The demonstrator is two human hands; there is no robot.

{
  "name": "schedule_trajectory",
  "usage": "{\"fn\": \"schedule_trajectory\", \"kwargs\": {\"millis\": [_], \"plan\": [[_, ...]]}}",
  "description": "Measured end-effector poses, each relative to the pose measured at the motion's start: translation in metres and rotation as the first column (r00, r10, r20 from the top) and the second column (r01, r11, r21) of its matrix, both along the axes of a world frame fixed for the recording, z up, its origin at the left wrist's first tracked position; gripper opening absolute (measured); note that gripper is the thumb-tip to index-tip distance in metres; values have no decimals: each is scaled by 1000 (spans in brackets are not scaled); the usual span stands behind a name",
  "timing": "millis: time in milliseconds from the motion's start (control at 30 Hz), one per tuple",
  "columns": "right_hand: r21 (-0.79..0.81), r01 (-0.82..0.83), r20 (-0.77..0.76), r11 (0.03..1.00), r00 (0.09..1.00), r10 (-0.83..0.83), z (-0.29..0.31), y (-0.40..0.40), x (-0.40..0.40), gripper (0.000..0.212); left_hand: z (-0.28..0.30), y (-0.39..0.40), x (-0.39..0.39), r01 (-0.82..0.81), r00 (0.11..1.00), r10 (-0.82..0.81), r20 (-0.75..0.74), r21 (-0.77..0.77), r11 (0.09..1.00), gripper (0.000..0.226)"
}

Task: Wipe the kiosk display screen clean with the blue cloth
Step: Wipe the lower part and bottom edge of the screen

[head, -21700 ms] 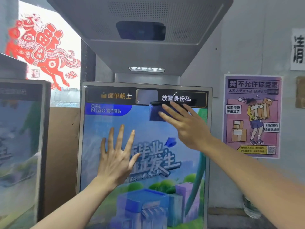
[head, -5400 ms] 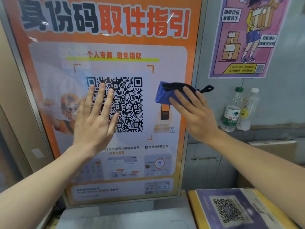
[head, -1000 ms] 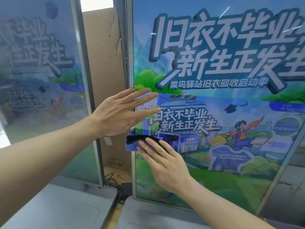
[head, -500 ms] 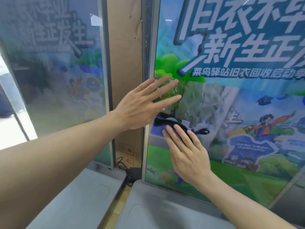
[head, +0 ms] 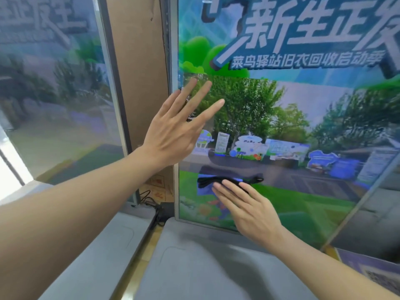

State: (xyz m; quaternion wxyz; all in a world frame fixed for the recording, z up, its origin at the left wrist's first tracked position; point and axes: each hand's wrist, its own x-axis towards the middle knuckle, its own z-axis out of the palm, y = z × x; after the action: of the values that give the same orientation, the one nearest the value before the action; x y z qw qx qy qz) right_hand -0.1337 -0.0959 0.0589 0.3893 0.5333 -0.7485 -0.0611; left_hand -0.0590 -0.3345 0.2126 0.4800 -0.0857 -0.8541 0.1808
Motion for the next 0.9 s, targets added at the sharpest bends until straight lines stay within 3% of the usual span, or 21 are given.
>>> {"fn": "schedule_trajectory", "kwargs": {"millis": [133, 233, 333, 467, 533, 733, 900], "plan": [[-194, 82, 15, 978, 997, -81, 30, -5, -3, 52, -11, 9, -2, -19, 1000, 19, 2, 47, 999, 57], [-261, 116, 23, 958, 993, -114, 35, -21, 2, 56, -19, 16, -7, -32, 999, 34, -15, 97, 995, 55], [-188, 77, 49, 979, 996, -69, 16, -29, 6, 71, -35, 24, -8, -44, 999, 45, -7, 157, 987, 53], [67, -8, 1, 998, 1000, 8, -10, -10, 2, 70, -55, 33, -6, -68, 998, 63, 30, 227, 972, 55], [108, -12, -5, 994, 1000, 12, -15, 8, -3, 70, -57, 34, -4, -67, 997, 58, 41, 243, 968, 56], [-184, 120, 13, 976, 993, -119, 9, 48, -19, 70, -56, 37, -3, -60, 998, 49, 48, 268, 962, 55], [-334, 156, 5, 930, 987, -164, 33, 37, -19, 65, -66, 50, -5, -34, 999, 33, 10, 292, 956, 55]]}}
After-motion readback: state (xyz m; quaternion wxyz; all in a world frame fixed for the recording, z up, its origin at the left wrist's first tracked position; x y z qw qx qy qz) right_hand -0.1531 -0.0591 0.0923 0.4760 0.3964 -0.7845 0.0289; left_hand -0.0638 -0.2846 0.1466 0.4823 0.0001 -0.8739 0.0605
